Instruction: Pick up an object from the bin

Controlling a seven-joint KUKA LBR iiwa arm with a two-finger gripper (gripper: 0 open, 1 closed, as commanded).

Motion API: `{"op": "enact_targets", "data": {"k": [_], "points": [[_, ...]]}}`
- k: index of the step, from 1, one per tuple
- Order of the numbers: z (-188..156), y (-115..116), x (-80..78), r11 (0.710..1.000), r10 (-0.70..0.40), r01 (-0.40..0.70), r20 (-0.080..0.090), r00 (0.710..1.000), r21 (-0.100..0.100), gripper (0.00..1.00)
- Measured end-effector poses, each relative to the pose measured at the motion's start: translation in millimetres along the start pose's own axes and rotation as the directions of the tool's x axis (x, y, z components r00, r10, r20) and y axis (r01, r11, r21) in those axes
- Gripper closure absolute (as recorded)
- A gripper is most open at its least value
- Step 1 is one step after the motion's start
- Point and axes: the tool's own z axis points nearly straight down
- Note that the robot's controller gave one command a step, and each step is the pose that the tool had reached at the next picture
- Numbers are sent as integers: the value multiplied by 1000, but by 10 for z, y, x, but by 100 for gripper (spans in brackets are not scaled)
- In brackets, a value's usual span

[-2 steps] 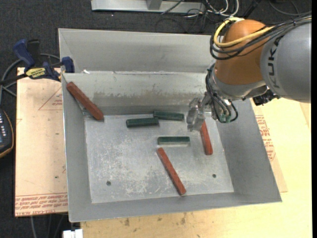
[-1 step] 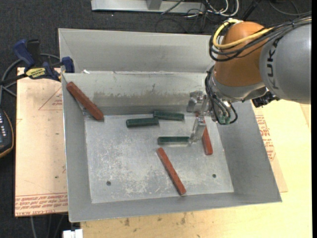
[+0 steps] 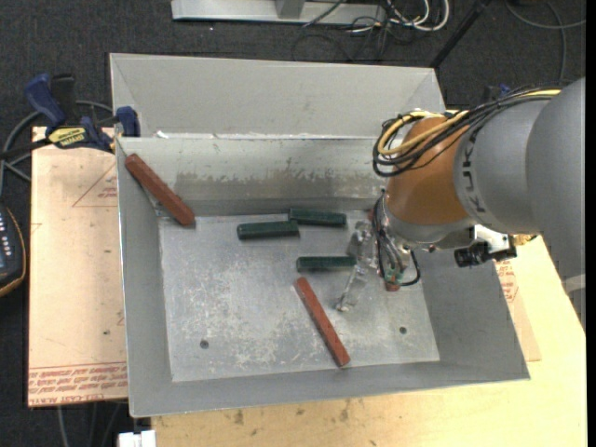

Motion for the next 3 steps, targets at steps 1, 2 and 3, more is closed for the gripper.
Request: {"op": "enact_targets", "data": {"k": [1, 2, 3], "points": [[-44, 10, -22, 1000, -1, 1, 7, 1000, -2, 100], [-1054, 139, -132, 899, -438, 438, 14, 899, 2, 100], [-1813, 277, -70, 903, -430, 430, 18, 903, 1, 100]]}}
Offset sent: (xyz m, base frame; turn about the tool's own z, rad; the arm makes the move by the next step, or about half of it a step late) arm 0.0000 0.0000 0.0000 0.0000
